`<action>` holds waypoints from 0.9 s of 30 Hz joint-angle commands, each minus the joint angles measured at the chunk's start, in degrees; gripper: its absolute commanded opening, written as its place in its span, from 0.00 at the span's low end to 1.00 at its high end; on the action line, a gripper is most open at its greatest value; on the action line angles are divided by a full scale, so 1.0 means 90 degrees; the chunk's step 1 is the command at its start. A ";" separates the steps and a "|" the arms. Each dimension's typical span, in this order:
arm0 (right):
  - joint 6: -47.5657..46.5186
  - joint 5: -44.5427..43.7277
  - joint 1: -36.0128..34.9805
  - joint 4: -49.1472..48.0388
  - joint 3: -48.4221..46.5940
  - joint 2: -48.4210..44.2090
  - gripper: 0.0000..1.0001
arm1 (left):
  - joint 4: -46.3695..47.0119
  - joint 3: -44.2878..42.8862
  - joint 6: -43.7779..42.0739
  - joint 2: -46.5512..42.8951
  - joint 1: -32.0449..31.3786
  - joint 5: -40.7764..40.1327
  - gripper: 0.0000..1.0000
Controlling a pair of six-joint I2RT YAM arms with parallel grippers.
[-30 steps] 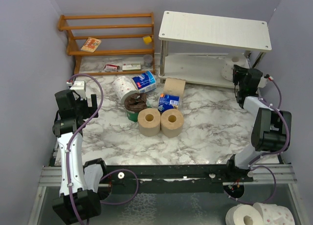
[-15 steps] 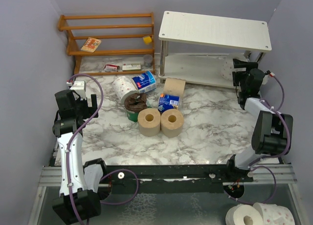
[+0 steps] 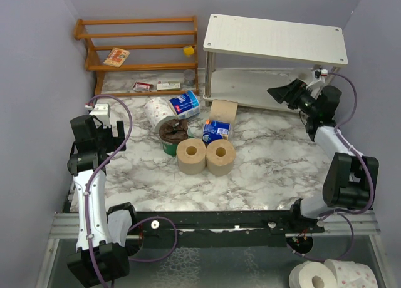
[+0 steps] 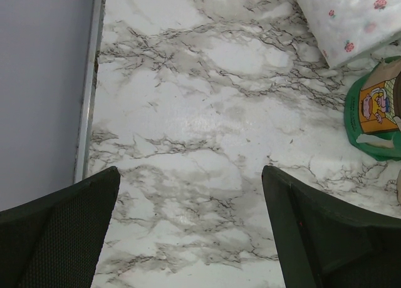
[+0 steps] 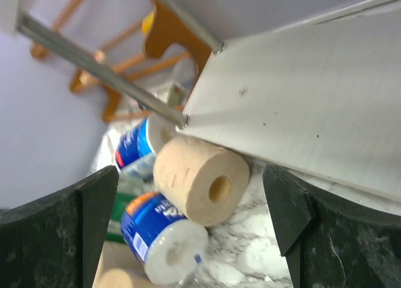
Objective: Place and organize the paper towels onto the shelf
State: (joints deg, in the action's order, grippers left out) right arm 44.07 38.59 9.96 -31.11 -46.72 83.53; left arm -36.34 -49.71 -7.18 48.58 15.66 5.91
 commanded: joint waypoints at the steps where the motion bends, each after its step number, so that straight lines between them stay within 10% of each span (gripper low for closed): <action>1: -0.2864 0.0859 -0.0440 0.3136 -0.1280 0.0347 0.99 | 0.0166 0.0064 0.0063 -0.0058 0.0047 -0.0083 0.99; 13: -0.4180 -0.0840 -0.2392 0.5094 -0.1706 0.0647 0.99 | 0.0161 0.0074 0.0046 -0.0035 0.0049 -0.0066 0.99; 27: -0.4335 0.0290 -0.2584 0.6407 -0.2318 0.1769 0.96 | 0.0171 0.0084 0.0054 -0.0125 0.0048 -0.0061 0.99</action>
State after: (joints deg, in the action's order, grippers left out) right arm 5.19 38.59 -12.93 25.15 -68.18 101.27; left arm -35.99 -49.69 -7.18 48.53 15.70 5.91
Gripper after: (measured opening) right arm 0.980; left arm 0.990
